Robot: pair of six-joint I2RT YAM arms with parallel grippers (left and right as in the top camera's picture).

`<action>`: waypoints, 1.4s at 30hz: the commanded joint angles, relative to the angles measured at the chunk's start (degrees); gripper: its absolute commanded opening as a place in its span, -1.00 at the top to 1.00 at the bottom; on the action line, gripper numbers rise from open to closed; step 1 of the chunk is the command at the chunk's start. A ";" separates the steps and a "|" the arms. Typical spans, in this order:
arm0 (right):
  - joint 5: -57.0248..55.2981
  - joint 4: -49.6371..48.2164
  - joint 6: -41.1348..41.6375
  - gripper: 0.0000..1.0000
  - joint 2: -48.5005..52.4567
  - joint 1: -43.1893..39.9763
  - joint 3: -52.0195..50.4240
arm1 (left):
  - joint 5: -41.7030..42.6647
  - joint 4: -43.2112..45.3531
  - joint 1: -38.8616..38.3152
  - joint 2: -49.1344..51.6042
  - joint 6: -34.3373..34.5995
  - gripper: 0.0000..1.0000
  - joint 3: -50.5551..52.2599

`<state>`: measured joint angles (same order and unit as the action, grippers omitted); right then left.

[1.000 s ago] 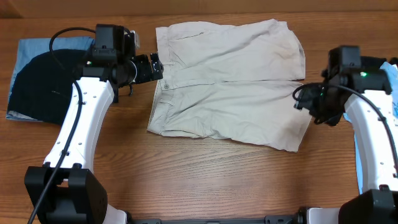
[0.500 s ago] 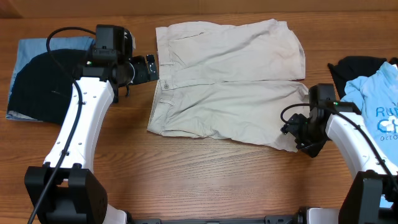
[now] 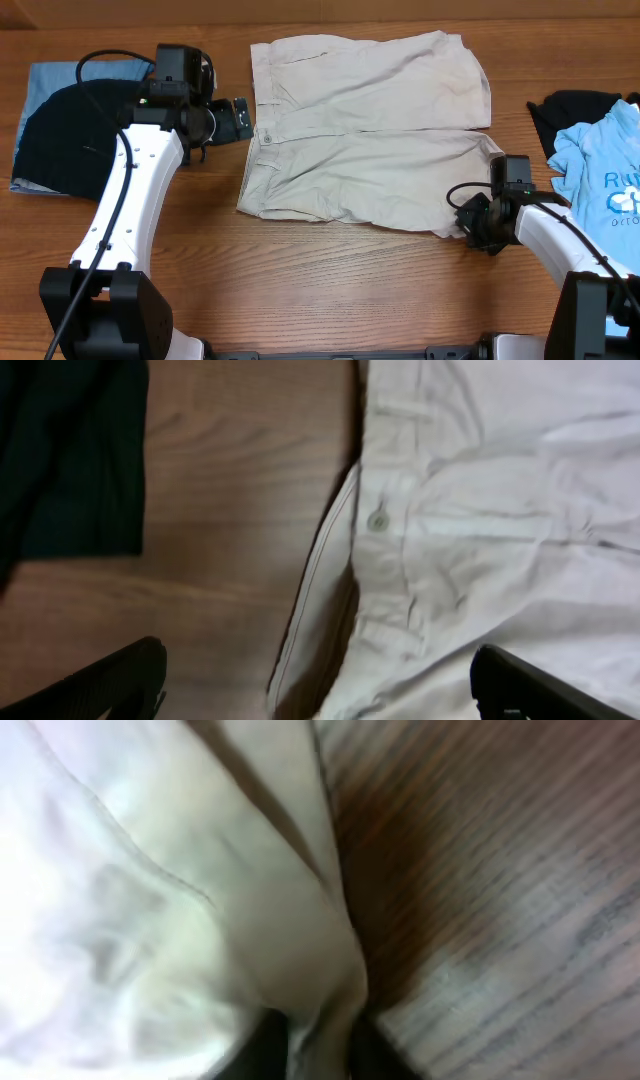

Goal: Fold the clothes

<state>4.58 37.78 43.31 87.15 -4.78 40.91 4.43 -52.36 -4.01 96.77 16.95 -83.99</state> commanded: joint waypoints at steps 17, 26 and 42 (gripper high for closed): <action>-1.03 -0.90 -1.75 0.92 0.13 -0.17 -0.79 | 13.53 -0.92 0.13 0.61 12.00 -0.85 21.22; -1.73 -1.07 -3.23 0.92 0.13 -0.17 -0.79 | 10.32 7.65 -1.81 0.61 13.81 -0.63 25.38; -1.70 -0.66 -3.23 0.85 0.13 -0.17 -0.83 | 0.46 12.33 -5.03 0.61 17.81 -0.52 28.02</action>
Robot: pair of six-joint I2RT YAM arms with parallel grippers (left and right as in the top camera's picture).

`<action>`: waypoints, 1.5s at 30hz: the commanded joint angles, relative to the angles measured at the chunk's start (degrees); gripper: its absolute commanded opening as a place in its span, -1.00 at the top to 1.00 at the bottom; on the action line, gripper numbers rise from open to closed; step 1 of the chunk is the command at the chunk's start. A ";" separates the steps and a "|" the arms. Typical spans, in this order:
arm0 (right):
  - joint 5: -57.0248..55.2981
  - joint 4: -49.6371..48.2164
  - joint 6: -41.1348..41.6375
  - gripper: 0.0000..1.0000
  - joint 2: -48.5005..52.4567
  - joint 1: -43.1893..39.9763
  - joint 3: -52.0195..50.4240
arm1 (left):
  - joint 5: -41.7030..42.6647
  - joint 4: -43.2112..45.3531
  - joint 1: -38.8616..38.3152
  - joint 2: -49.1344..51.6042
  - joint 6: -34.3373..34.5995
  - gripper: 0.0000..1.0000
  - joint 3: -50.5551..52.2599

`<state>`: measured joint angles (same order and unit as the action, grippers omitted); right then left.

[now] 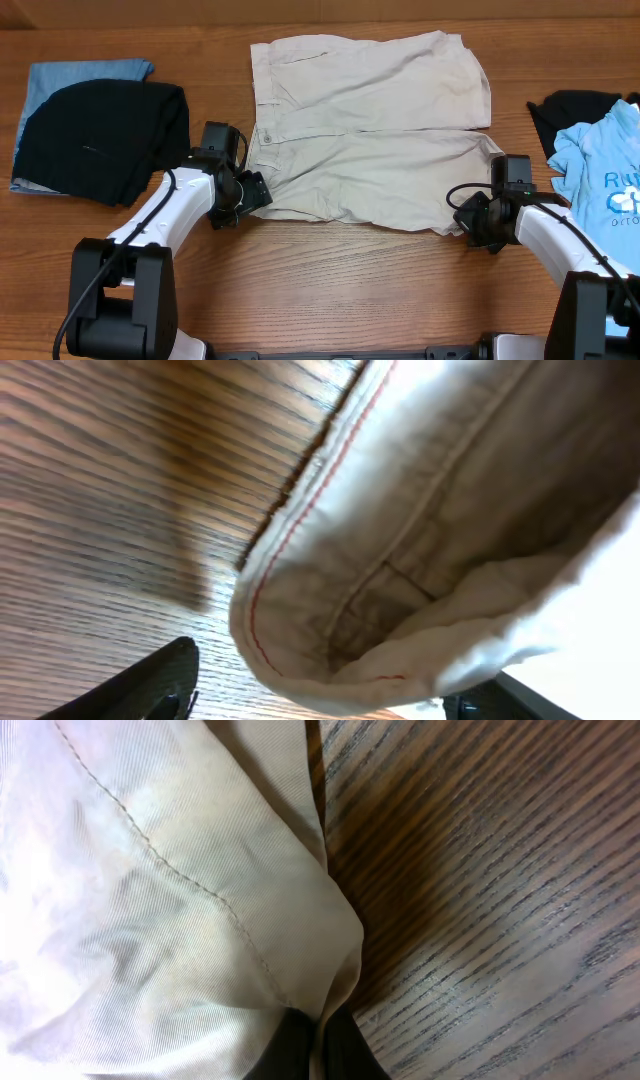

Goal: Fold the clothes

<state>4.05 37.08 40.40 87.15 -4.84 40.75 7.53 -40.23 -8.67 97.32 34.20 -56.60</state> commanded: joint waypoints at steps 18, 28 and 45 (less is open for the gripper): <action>-3.04 0.66 -0.37 0.92 0.11 -0.11 -0.63 | -1.49 2.60 -0.37 6.78 0.70 0.92 0.55; -5.38 15.85 -6.32 0.92 0.04 -0.13 12.74 | -1.70 -9.99 -0.37 -2.27 -0.61 0.92 -5.42; -5.92 35.52 -13.03 0.92 -7.43 -0.11 32.28 | -6.54 -31.56 -9.01 -12.55 1.01 0.92 -10.43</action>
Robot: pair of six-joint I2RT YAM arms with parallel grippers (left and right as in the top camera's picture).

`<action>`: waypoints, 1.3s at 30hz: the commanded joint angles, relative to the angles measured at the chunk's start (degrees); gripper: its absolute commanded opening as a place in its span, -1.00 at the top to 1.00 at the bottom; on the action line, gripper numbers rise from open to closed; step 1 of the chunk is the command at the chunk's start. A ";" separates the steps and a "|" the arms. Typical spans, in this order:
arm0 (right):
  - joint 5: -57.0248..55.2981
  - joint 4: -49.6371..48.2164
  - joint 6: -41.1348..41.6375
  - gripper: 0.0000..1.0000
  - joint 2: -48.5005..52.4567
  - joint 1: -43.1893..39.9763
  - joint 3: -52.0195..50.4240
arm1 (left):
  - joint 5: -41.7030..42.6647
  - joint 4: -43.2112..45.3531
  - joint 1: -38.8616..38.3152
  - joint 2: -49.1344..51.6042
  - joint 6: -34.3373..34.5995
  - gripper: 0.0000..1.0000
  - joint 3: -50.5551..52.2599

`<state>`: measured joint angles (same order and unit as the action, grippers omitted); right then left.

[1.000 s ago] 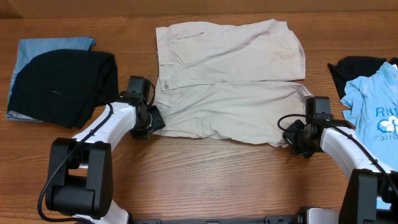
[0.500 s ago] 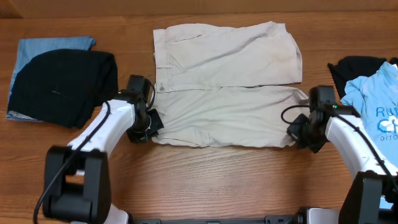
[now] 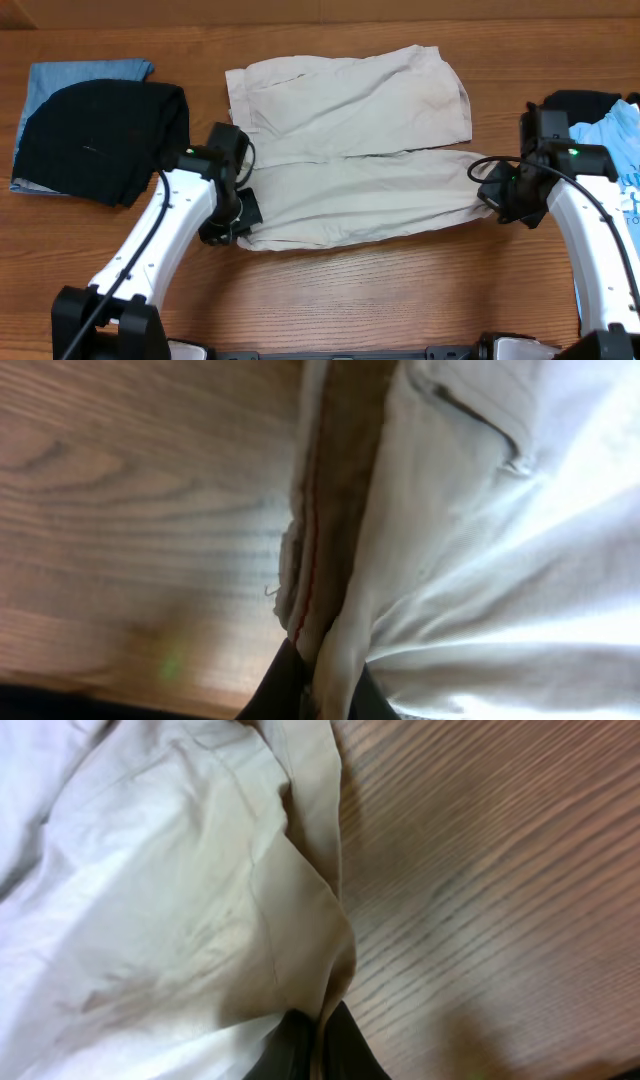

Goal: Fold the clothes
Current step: 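Lift the bottom hem with both grippers and fold it up onto the waistband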

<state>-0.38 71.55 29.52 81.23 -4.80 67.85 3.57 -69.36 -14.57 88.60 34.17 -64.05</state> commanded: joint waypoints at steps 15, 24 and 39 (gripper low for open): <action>0.70 -10.78 -7.08 0.92 9.64 -0.15 24.04 | -14.78 9.99 -0.22 -6.10 1.20 0.92 -15.13; 4.24 -34.80 -7.23 0.92 18.34 0.61 24.04 | -16.09 26.69 3.74 3.50 0.50 0.92 -15.13; 4.35 -47.80 -6.99 0.92 37.59 6.71 24.04 | -20.50 43.39 5.66 18.75 0.52 0.42 -15.13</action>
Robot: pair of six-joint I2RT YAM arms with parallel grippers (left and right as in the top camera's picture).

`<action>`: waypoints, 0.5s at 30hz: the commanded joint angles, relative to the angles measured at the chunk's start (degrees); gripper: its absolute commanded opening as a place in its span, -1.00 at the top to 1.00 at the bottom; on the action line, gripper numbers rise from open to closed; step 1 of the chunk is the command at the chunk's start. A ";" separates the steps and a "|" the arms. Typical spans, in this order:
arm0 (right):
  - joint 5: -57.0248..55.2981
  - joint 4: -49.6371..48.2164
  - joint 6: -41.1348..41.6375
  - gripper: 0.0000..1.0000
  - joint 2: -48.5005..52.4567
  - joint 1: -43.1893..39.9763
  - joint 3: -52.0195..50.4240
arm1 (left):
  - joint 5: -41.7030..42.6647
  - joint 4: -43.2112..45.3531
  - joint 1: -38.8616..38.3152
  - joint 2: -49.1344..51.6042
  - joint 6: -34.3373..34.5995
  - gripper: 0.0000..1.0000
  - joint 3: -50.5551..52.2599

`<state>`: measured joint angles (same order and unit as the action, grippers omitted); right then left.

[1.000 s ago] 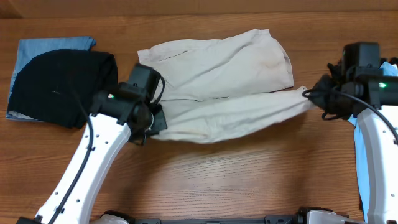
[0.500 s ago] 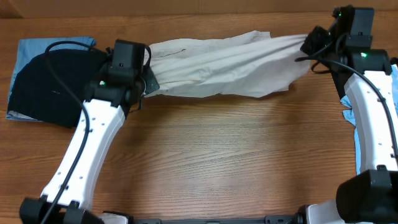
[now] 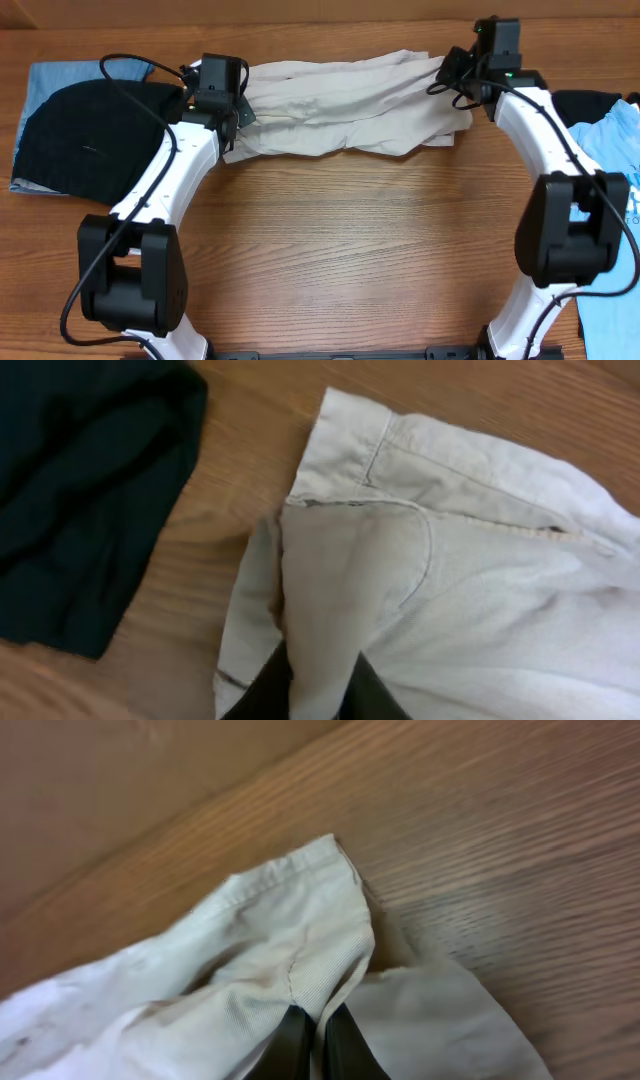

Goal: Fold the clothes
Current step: 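Lift the bottom hem with both grippers and fold it up onto the waistband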

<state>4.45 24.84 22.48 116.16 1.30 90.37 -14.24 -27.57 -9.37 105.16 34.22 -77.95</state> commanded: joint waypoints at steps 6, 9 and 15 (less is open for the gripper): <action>2.93 -11.91 0.17 -0.22 3.58 0.59 1.53 | -2.29 7.50 0.46 3.06 -7.17 -0.75 -3.41; 9.88 -16.76 -1.70 -0.66 3.52 -0.33 1.60 | 0.26 3.52 0.46 3.04 -11.37 -1.00 -10.34; 22.05 -5.14 -7.96 0.63 0.63 -0.66 3.67 | 16.57 -9.90 0.44 3.39 -11.50 0.89 -19.58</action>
<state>19.90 16.69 16.43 120.16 0.19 92.03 -8.43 -34.37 -9.23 107.96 23.79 -96.36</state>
